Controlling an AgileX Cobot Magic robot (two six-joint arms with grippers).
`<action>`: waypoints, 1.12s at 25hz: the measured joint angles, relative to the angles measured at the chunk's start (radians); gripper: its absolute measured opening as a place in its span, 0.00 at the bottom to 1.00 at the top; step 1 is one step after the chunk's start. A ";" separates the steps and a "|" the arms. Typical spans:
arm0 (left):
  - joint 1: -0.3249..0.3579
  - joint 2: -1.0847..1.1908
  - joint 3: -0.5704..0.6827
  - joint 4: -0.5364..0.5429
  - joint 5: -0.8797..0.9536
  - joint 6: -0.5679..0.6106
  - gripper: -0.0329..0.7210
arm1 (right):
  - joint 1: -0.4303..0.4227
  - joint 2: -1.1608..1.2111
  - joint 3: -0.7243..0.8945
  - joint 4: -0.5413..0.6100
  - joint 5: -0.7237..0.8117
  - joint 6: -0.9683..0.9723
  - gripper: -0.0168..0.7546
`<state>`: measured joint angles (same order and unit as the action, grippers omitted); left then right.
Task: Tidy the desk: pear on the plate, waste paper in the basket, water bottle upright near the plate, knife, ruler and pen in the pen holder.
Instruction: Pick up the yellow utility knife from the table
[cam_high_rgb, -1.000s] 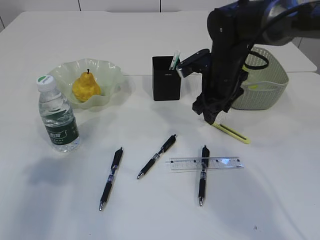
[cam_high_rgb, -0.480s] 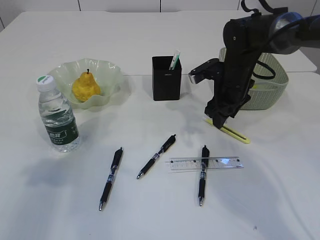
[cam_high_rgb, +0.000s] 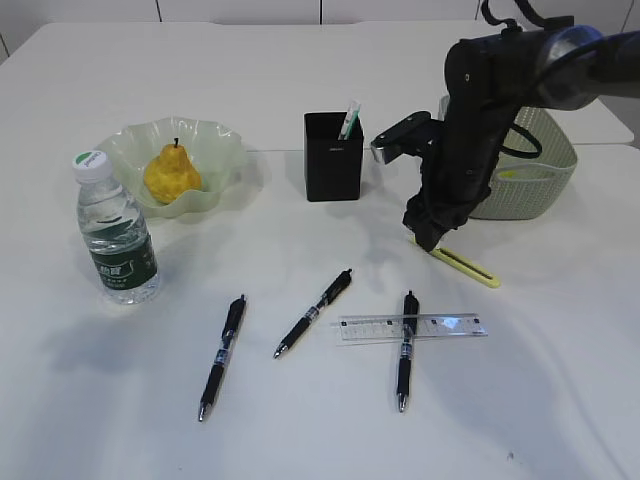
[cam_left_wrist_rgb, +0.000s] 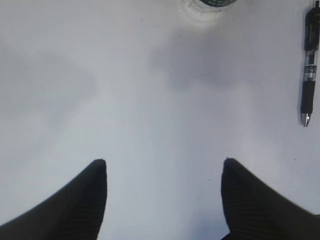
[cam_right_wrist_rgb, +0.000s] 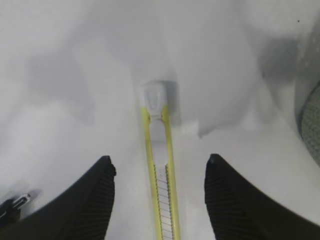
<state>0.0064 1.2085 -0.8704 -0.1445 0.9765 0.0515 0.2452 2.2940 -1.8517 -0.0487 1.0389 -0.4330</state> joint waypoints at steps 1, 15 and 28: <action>0.000 0.000 0.000 0.000 0.000 0.000 0.71 | 0.000 0.002 0.000 0.002 0.000 -0.004 0.58; 0.000 0.000 0.000 0.015 0.000 0.000 0.71 | 0.000 0.030 -0.014 0.030 -0.002 -0.012 0.58; 0.000 0.000 0.000 0.018 0.000 0.000 0.71 | 0.000 0.066 -0.016 0.034 -0.004 -0.012 0.58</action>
<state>0.0064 1.2085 -0.8704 -0.1267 0.9765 0.0515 0.2452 2.3597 -1.8680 -0.0144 1.0350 -0.4449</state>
